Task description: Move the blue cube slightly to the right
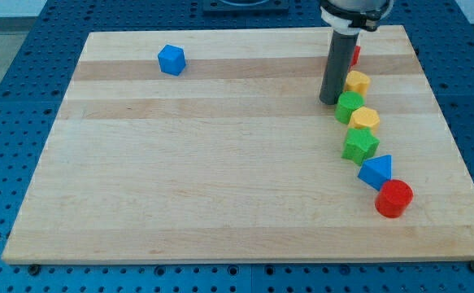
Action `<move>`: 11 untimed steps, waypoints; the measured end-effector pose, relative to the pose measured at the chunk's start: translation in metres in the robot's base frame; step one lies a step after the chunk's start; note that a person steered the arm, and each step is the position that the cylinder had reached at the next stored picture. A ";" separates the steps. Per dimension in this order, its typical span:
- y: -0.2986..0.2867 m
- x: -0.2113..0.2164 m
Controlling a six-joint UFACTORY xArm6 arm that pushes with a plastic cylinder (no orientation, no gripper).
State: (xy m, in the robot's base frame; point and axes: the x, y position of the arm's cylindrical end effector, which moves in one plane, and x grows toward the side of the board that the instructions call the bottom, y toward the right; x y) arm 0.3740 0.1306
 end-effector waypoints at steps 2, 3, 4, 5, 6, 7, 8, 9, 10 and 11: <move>-0.103 0.000; -0.170 -0.002; -0.232 -0.015; -0.289 -0.035; -0.321 -0.073; -0.321 -0.096; -0.317 -0.100; -0.282 -0.102; -0.246 -0.102; -0.211 -0.102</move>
